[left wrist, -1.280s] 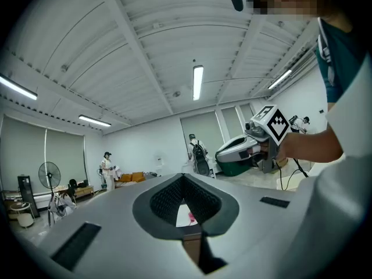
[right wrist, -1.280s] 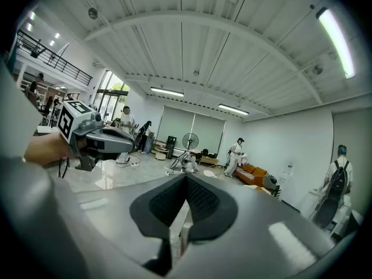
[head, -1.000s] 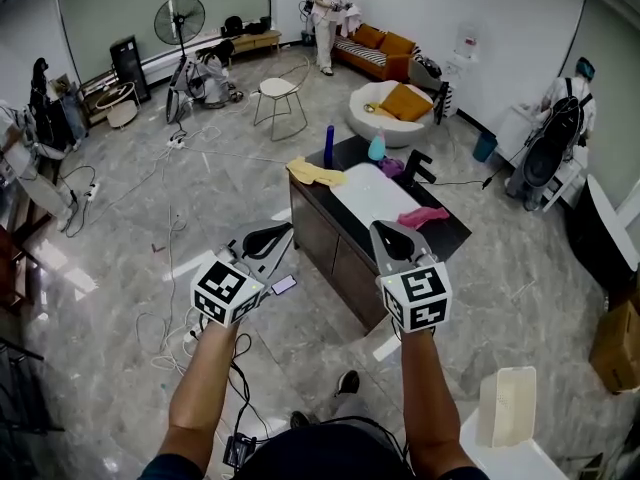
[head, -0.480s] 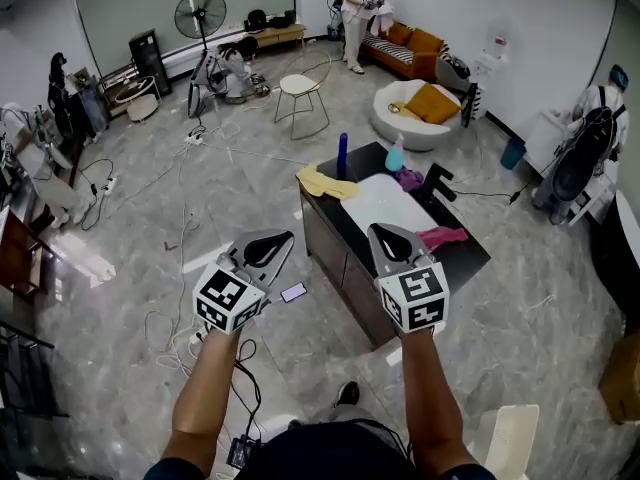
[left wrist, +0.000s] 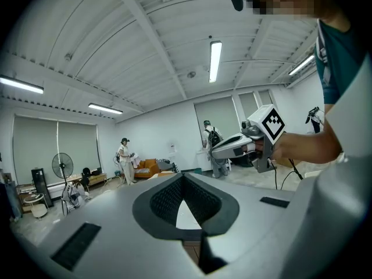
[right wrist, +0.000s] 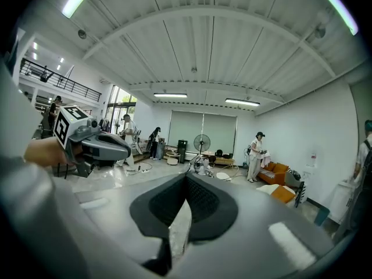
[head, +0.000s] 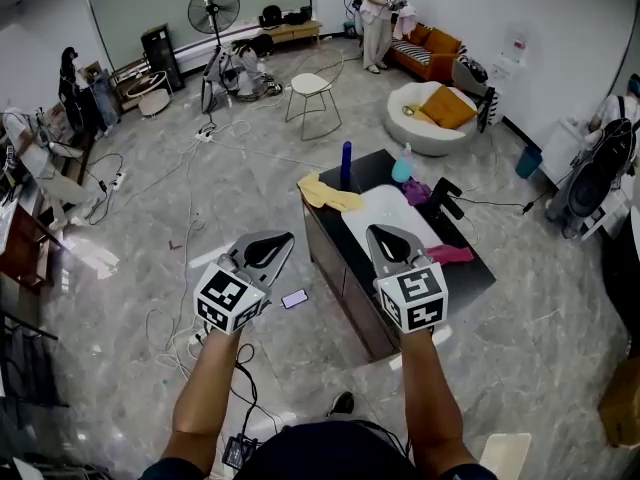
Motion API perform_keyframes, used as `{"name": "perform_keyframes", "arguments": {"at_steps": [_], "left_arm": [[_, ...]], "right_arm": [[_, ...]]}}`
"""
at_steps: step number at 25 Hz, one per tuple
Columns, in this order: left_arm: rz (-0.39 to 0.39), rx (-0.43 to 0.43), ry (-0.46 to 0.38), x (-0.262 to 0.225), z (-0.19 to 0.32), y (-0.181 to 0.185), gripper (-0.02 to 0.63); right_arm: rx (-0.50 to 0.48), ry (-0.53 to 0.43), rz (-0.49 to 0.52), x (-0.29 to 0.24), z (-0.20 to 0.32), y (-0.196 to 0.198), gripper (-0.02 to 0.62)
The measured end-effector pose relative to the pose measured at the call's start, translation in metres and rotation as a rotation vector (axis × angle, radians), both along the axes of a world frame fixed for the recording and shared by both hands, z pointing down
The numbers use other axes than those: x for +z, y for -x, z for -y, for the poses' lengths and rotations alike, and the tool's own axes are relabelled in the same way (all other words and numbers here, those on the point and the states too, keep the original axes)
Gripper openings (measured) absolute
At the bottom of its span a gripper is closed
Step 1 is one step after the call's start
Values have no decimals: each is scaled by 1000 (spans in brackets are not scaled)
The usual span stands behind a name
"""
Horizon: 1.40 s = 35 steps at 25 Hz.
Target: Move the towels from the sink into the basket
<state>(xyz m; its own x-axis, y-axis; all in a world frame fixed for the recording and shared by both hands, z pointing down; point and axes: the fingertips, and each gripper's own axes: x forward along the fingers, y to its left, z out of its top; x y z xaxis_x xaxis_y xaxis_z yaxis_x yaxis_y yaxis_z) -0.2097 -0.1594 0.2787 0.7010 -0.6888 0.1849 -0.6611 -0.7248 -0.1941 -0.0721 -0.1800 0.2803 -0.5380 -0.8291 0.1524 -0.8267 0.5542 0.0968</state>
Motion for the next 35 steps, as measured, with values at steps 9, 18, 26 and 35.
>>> {"name": "perform_keyframes", "arguments": {"at_steps": [9, 18, 26, 35], "left_arm": [[28, -10, 5, 8, 38, -49, 6], [33, 34, 18, 23, 63, -89, 5], [-14, 107, 32, 34, 115, -99, 5], [-41, 207, 38, 30, 193, -70, 5]], "right_arm": [[-12, 10, 29, 13, 37, -45, 9], [17, 26, 37, 29, 55, -80, 9], [94, 53, -2, 44, 87, -89, 9], [183, 66, -35, 37, 150, -54, 9]]}}
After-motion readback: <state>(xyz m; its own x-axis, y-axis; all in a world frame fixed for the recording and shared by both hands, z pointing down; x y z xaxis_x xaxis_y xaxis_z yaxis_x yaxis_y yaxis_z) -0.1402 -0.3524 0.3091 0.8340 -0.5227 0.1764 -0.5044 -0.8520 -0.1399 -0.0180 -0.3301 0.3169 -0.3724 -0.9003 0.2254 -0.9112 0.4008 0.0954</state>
